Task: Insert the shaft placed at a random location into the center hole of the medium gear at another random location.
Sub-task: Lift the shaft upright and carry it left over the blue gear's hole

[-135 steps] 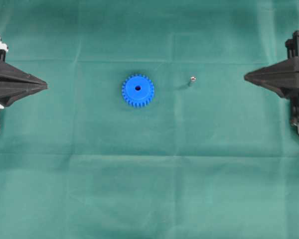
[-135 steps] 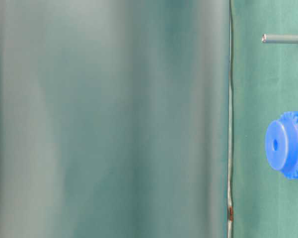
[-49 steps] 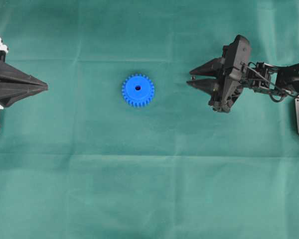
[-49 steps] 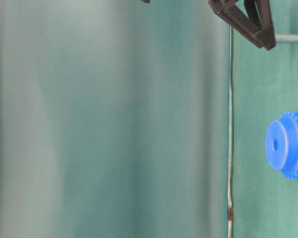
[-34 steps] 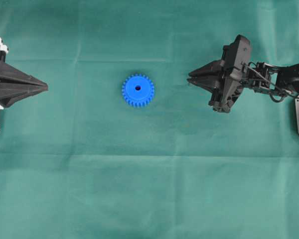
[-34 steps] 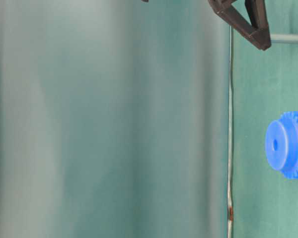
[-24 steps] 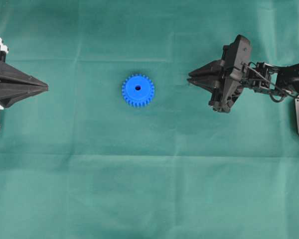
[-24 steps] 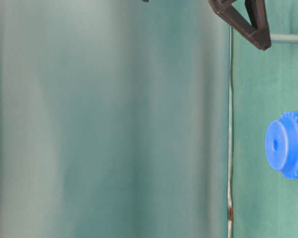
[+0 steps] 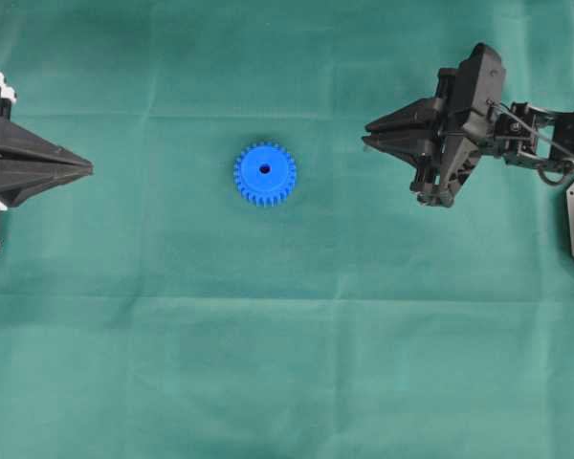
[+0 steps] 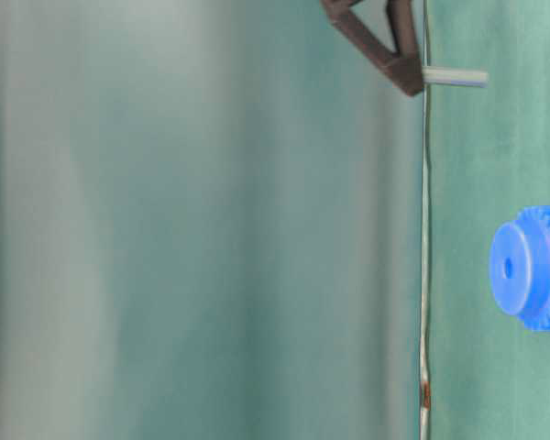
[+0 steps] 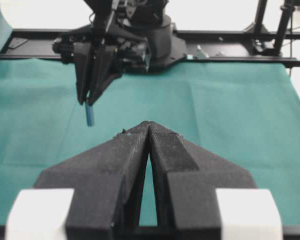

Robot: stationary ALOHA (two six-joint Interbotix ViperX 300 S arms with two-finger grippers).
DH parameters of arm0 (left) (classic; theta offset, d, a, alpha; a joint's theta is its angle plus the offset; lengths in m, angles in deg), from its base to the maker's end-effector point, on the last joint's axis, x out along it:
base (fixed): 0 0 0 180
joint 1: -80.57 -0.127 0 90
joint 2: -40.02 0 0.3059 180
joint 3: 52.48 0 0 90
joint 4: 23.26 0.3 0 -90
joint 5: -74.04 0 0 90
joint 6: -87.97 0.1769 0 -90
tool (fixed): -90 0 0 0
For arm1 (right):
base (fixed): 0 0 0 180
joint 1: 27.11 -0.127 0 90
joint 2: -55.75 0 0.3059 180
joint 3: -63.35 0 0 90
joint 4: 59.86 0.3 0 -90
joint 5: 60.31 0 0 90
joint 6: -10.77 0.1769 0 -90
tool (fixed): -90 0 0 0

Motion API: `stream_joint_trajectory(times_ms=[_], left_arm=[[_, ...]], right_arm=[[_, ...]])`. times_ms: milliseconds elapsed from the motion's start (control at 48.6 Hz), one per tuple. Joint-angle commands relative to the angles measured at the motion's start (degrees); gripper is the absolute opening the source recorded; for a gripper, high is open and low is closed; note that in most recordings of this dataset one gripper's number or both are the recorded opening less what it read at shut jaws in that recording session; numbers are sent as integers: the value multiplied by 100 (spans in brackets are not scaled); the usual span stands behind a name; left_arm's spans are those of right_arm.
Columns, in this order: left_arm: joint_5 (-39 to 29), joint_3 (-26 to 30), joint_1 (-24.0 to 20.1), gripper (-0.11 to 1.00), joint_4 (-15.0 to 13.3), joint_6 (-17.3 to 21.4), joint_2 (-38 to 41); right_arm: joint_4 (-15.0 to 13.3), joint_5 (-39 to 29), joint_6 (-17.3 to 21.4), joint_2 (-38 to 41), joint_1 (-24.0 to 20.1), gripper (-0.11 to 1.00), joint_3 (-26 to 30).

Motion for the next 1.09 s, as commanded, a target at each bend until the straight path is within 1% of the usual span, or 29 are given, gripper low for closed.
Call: stream_joint_trajectory(times_ms=[0, 103, 350, 535, 699, 905, 1070], left_arm=[[18, 149, -9, 3, 9, -9, 26], [26, 149, -9, 3, 9, -9, 26], [26, 149, -9, 3, 9, -9, 26], [26, 149, -9, 3, 9, -9, 26], [26, 141, -9, 3, 9, -9, 26], [26, 141, -9, 3, 9, -9, 53], [44, 141, -9, 3, 9, -9, 62]], right_arm=[[-18, -229, -105, -237, 18, 12, 185], [-18, -378, -105, -264, 18, 12, 229], [-18, -396, -105, -220, 9, 12, 272], [-9, -360, -79, 0, -70, 12, 501], [9, -334, -70, 387, -229, 12, 923], [9, -387, -70, 932, -448, 12, 1644], [9, -466, -70, 1274, -510, 12, 2109]])
